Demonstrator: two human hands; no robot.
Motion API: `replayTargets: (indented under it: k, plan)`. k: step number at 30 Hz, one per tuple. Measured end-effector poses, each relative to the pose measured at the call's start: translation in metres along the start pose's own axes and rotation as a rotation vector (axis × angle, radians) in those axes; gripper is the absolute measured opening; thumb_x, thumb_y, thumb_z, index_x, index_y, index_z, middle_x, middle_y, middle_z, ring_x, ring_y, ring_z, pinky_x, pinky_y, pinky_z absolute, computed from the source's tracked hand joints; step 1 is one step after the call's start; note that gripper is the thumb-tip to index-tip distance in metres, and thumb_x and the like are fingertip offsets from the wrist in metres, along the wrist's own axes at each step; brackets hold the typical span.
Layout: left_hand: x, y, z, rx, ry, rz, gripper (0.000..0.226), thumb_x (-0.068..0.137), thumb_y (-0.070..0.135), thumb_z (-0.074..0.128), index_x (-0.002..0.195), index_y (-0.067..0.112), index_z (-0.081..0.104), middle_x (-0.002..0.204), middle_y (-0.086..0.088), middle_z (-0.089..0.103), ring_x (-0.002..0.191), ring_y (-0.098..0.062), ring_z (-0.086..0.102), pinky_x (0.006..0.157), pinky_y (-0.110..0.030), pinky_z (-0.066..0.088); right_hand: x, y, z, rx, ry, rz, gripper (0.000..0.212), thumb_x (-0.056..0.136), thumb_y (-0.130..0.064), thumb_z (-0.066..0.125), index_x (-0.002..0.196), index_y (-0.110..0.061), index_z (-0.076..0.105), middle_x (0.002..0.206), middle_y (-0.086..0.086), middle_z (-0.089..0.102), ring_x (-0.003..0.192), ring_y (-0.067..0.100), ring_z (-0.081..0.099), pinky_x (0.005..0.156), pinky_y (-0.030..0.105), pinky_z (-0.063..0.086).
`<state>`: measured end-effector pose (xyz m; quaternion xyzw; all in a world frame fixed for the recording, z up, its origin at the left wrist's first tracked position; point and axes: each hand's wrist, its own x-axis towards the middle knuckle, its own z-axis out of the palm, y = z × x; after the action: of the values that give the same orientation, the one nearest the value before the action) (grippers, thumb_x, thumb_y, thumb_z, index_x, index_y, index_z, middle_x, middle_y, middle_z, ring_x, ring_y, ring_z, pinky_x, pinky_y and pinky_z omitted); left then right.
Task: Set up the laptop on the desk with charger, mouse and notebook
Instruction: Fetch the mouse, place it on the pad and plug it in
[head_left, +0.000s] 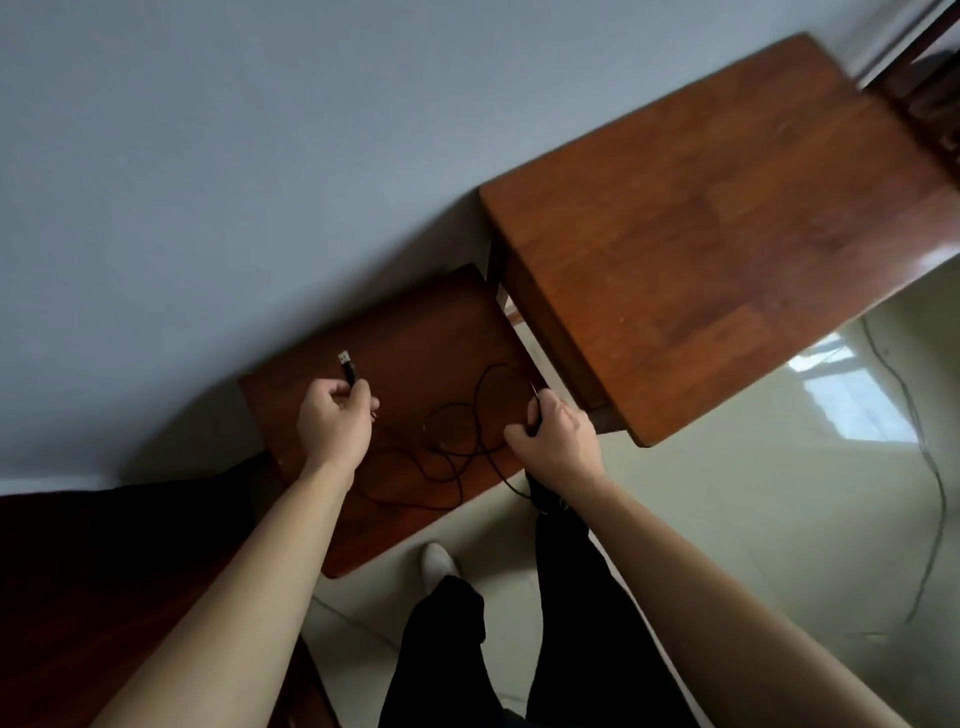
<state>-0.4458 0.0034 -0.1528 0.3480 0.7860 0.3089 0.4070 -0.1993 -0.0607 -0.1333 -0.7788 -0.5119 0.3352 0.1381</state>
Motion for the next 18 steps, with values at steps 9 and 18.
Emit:
replayTargets:
  k: [9,18]
  plan:
    - [-0.089,0.156,-0.002,-0.154,-0.203,0.328,0.008,0.088,0.024,0.062,0.083,0.02,0.057,0.06,0.005,0.069,0.05,-0.005,0.062,0.06,-0.035,0.049,-0.083,0.005,-0.128,0.086,0.236,0.023,0.021,0.068,-0.03,0.06,0.071,-0.023,0.04,0.069,-0.007,0.052,0.064,0.013,0.049,0.056,0.025,0.033]
    - [-0.241,0.293,0.131,-0.134,-0.524,0.658,0.01,0.093,0.026,0.064,0.093,0.017,0.061,0.072,0.001,0.074,0.062,-0.009,0.068,0.057,-0.027,0.051,-0.124,0.139,-0.297,0.206,0.534,0.119,0.032,0.075,-0.049,0.077,0.08,-0.028,0.054,0.071,-0.014,0.053,0.068,-0.003,0.048,0.056,0.013,0.032]
